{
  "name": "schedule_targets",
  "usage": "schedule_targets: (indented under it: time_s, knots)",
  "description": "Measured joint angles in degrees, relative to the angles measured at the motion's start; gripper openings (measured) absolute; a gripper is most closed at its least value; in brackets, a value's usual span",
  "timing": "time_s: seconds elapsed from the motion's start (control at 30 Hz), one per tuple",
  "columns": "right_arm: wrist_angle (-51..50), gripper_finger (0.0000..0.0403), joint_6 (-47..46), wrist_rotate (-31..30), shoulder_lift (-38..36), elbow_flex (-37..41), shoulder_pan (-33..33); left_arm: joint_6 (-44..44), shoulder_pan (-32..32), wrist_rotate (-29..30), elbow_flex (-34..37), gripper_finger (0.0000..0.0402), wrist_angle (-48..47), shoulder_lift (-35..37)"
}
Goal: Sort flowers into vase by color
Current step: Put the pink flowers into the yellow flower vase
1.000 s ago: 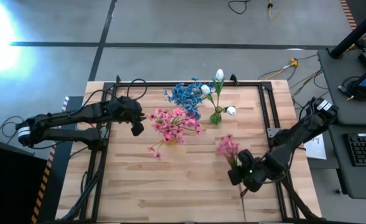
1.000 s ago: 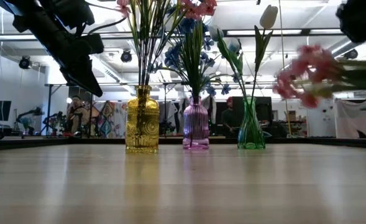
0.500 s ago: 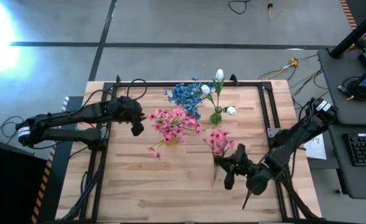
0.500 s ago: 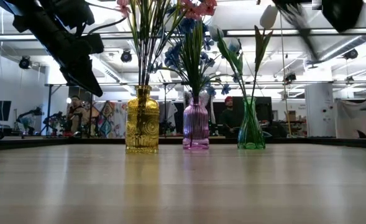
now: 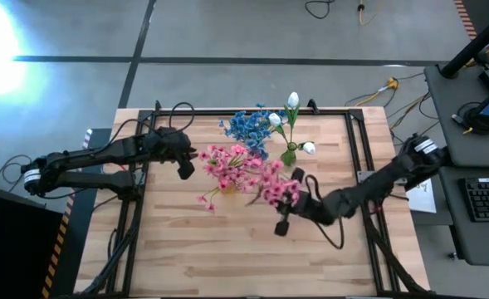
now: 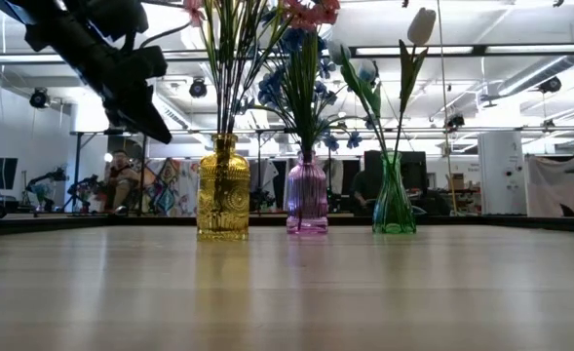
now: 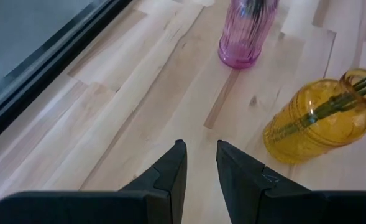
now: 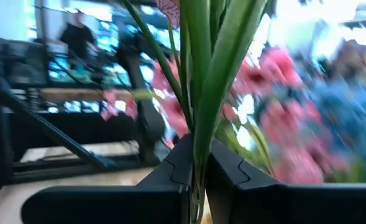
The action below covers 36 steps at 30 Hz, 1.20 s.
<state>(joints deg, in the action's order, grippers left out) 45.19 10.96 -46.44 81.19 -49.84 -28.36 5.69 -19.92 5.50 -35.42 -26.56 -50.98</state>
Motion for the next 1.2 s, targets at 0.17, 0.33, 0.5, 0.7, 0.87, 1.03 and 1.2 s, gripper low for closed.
schedule_targets:
  time_s: [0.17,0.33,0.5,0.7,0.87,1.03,1.2]
  knots:
    - [9.8,0.0018,9.2,8.5,2.9,0.0,3.8,0.2,0.0,0.0,0.0,0.0075,0.8,-0.1]
    - [18.9,0.0018,16.5,9.7,6.2,-0.2,6.7,1.9,0.0,-0.1,0.0,0.0075,4.1,-0.5]
    - [21.8,0.0018,17.6,12.9,7.9,-0.2,9.1,2.6,0.0,-0.2,0.0,0.0075,6.5,-2.3]
    - [21.8,0.0018,17.8,13.7,7.8,-0.3,10.9,2.5,0.2,-0.2,0.0,0.0075,8.0,-5.9]
    - [21.6,0.0018,17.8,15.3,7.8,-0.3,12.0,2.5,0.8,-0.2,0.0,0.0075,8.7,-8.9]
    - [21.1,0.0018,17.6,15.4,7.9,-0.9,12.8,2.5,2.3,-0.6,0.0,0.0075,11.6,-11.1]
    - [20.5,0.0018,17.6,15.4,7.9,-2.0,12.9,2.4,3.4,-1.0,0.0,0.0075,14.8,-12.6]
